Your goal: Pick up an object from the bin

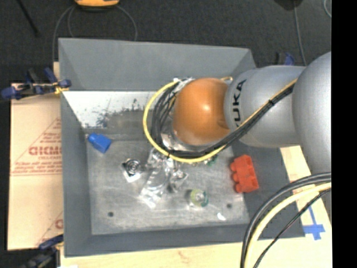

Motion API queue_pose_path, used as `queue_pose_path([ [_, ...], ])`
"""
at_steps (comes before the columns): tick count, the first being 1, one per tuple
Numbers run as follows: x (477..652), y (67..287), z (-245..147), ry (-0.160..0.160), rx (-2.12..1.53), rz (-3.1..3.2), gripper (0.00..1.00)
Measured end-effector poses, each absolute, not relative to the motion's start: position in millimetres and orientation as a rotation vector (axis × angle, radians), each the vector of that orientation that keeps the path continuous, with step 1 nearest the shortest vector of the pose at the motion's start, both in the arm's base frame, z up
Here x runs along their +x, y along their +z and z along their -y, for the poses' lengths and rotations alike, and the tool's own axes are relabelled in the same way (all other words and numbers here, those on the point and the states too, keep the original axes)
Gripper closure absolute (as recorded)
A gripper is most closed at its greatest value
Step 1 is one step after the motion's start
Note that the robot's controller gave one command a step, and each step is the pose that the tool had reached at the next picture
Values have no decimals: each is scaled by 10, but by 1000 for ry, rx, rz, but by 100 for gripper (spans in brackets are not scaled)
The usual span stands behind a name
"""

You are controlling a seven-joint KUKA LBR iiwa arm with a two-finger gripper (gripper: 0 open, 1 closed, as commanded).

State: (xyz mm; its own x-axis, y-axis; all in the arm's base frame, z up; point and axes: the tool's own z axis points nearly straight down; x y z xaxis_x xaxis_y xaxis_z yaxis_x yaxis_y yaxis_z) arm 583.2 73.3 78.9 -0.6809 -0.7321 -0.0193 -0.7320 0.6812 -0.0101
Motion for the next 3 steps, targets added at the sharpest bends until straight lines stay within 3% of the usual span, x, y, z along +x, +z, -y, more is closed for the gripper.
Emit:
queue_pose_path([
  [1,5851,1267,-723,-4,-1243,-2878,100],
  [2,5855,1349,-716,-1,-1234,-2886,100],
  [3,5868,1784,-702,-4,-1223,-2889,100],
])
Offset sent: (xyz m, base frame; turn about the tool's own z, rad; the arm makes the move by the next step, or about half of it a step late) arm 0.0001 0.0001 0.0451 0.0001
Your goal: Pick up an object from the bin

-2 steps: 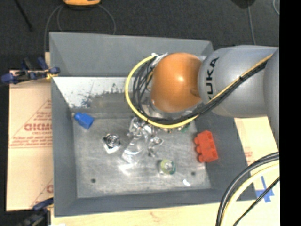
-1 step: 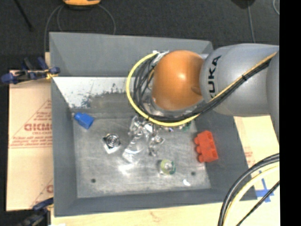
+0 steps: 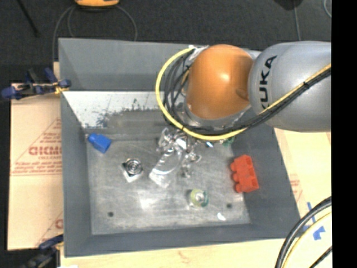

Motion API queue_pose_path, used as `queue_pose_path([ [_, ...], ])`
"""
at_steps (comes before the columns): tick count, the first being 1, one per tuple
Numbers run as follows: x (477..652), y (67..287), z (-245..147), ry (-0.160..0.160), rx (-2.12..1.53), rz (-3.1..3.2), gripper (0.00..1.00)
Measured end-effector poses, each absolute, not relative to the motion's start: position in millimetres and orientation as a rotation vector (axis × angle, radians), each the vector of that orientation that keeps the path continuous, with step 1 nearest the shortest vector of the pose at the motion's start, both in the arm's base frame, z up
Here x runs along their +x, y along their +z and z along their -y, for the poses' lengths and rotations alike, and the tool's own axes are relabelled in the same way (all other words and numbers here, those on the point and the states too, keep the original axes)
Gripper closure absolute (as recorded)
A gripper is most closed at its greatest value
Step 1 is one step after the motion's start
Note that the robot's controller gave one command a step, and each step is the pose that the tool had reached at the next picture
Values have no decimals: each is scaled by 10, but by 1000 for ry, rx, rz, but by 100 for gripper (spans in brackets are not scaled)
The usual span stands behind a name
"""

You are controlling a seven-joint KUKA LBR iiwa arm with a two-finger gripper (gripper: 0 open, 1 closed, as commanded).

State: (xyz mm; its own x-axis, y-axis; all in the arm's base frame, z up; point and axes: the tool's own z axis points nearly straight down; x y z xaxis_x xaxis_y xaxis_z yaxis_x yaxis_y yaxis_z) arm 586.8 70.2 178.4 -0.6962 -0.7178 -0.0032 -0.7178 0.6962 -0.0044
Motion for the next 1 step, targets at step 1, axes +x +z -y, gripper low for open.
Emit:
queue_pose_path([
  [1,5875,1918,-689,-3,-1211,-2896,100],
])
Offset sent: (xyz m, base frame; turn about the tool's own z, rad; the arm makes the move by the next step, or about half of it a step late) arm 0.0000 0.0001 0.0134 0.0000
